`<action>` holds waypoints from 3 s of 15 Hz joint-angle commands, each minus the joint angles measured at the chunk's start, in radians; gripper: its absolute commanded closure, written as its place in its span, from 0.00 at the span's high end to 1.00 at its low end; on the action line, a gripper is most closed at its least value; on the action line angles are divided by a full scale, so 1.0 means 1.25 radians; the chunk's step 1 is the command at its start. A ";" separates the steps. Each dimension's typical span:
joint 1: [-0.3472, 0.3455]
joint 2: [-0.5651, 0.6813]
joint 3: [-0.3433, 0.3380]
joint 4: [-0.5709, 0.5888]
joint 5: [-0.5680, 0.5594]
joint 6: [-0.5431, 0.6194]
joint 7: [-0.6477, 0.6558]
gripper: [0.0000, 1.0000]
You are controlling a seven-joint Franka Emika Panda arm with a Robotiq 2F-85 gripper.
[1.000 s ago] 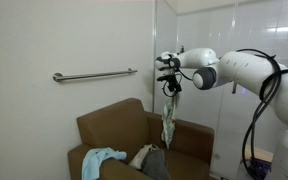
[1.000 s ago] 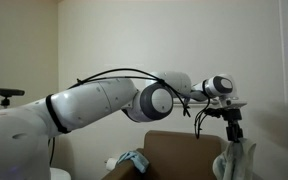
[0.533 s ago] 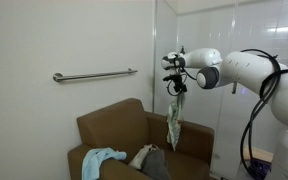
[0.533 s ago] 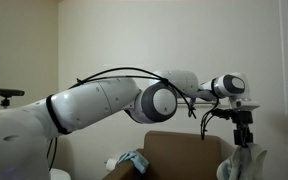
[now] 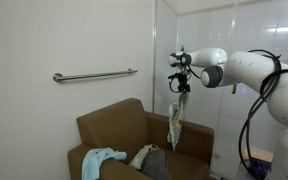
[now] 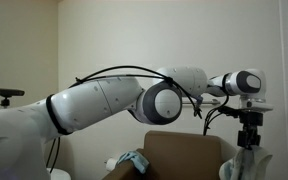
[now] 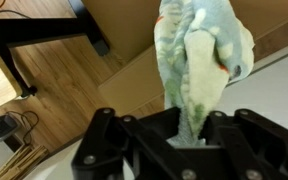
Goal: Pick up all the clothes and place them on the sofa arm
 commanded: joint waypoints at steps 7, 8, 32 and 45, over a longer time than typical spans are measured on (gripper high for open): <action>-0.037 0.013 0.030 0.062 0.026 -0.007 0.018 0.00; -0.041 0.000 0.034 0.033 0.031 0.012 0.034 0.00; -0.045 0.010 0.063 0.006 0.034 0.059 0.194 0.86; 0.032 0.005 0.023 -0.004 -0.045 -0.275 -0.151 1.00</action>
